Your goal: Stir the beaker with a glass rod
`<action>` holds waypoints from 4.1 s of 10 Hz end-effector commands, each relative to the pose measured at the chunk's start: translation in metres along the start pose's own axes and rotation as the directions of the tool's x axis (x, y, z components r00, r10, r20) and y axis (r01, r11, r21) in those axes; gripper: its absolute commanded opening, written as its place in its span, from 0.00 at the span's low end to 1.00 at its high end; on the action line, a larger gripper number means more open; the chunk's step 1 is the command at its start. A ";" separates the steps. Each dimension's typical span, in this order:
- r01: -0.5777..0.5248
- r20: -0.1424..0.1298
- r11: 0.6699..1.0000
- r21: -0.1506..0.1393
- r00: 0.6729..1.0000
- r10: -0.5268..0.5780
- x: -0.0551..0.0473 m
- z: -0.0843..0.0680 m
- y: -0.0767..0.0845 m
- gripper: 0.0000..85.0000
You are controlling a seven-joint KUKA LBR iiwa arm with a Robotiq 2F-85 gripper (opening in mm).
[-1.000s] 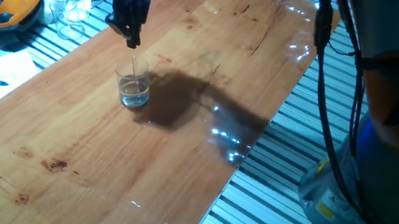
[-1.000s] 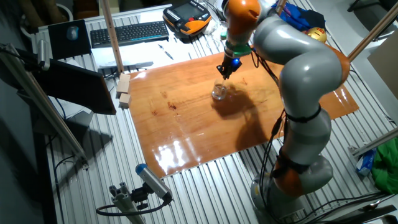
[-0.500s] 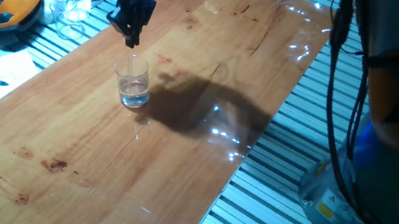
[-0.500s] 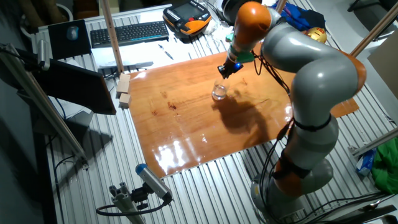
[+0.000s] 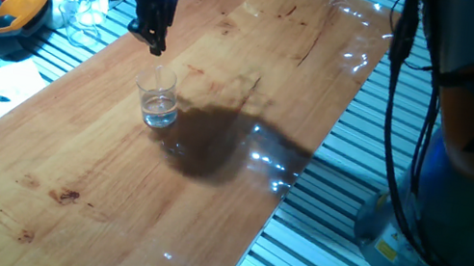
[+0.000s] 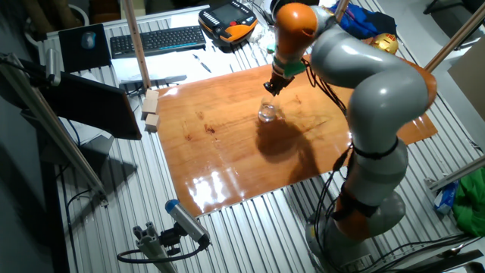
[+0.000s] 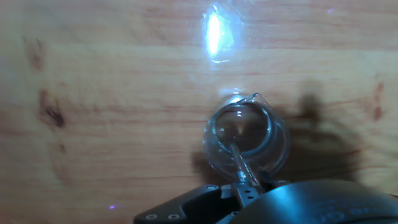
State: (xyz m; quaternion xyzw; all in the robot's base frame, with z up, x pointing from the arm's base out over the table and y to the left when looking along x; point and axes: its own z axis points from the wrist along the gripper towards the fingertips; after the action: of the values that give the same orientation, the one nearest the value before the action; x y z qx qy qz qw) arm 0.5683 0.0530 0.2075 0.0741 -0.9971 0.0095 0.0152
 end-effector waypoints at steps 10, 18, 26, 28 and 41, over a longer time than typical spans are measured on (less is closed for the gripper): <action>-0.111 0.096 0.991 -0.075 0.988 0.118 -0.004 0.000 0.003 0.00; 0.104 -0.055 0.993 0.062 0.993 -0.101 -0.002 -0.003 0.002 0.00; -0.109 0.090 0.990 -0.090 0.989 0.117 -0.004 -0.001 0.004 0.00; -0.019 0.206 1.000 0.015 0.979 0.015 -0.003 -0.003 0.004 0.00; -0.034 0.202 0.998 -0.057 0.978 0.045 -0.002 0.001 0.003 0.00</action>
State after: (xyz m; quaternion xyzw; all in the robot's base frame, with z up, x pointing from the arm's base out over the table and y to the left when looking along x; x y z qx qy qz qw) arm 0.5700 0.0560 0.2061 0.1015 -0.9906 0.0091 -0.0917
